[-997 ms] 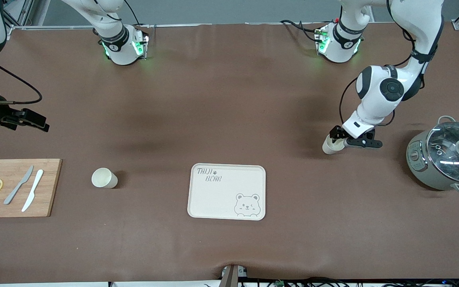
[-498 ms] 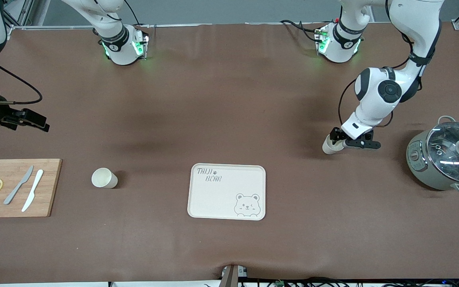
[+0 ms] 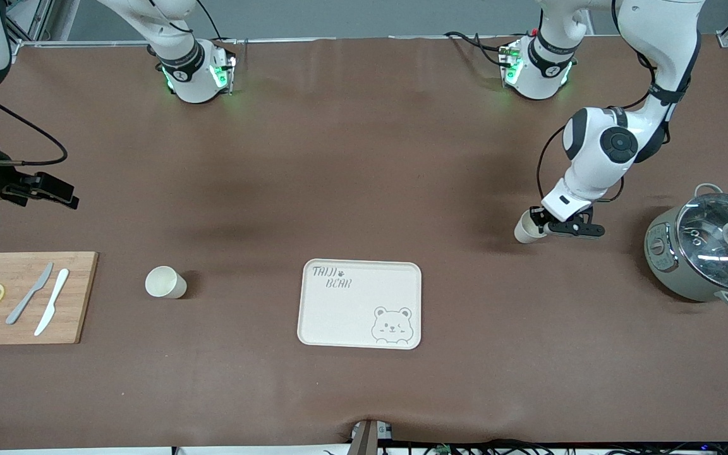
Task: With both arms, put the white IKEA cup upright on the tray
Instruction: 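Close the left gripper on the rim of the white cup, then carry the white cup with the left gripper over the tray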
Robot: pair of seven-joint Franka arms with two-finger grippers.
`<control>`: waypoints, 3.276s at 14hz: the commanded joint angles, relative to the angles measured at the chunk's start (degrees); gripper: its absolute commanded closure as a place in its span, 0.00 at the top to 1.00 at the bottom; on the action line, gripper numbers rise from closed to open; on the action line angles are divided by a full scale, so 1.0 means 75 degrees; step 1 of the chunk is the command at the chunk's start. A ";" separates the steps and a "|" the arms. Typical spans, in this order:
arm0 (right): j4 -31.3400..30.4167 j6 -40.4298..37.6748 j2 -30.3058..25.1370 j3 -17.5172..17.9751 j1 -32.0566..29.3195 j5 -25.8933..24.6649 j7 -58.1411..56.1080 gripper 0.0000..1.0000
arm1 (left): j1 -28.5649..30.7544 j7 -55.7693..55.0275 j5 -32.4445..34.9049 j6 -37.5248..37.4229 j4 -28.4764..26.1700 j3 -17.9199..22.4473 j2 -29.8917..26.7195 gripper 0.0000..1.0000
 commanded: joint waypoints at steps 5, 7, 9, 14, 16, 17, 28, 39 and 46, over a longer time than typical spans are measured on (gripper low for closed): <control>-0.0197 0.0083 -0.0190 0.0060 -0.0115 0.0068 -0.0058 1.00 | 0.0022 -0.0288 0.0188 0.0017 0.0294 -0.0051 -0.0086 0.00; -0.0197 0.0083 -0.0178 0.0060 -0.0115 0.0068 -0.0058 1.00 | -0.0014 -0.0417 0.0176 -0.0204 0.0586 -0.0063 -0.0063 0.00; -0.0197 0.0094 -0.0178 0.0060 -0.0115 0.0068 -0.0058 1.00 | -0.0223 -0.0604 0.0094 -0.1033 0.1264 -0.0109 -0.0028 0.00; -0.0197 0.0106 -0.0166 0.0060 -0.0115 0.0068 -0.0058 1.00 | -0.1231 -0.2044 0.0094 -0.4407 0.4239 -0.0133 0.0557 0.00; -0.0197 0.0106 -0.0166 0.0060 -0.0115 0.0080 -0.0058 1.00 | -0.1571 -0.2583 0.0094 -0.5020 0.5073 -0.0133 0.0874 0.00; -0.0197 0.0106 -0.0166 0.0060 -0.0115 0.0068 -0.0058 1.00 | -0.1723 -0.2748 0.0094 -0.5208 0.5355 -0.0133 0.0991 0.00; -0.0186 0.0188 -0.0190 0.0071 -0.0056 -0.0131 -0.0058 1.00 | -0.2837 -0.4389 0.0036 -0.6862 0.8813 -0.0133 0.3030 0.00; -0.0162 0.0095 -0.0166 0.0107 0.0003 -0.0377 0.0071 1.00 | -0.3483 -0.5422 -0.0047 -0.5563 0.9436 -0.0133 0.4039 0.00; -0.0045 -0.0175 -0.0155 0.0072 -0.0068 -0.0389 0.0048 1.00 | -0.3717 -0.5820 -0.0012 -0.4589 0.9225 -0.0121 0.4297 0.00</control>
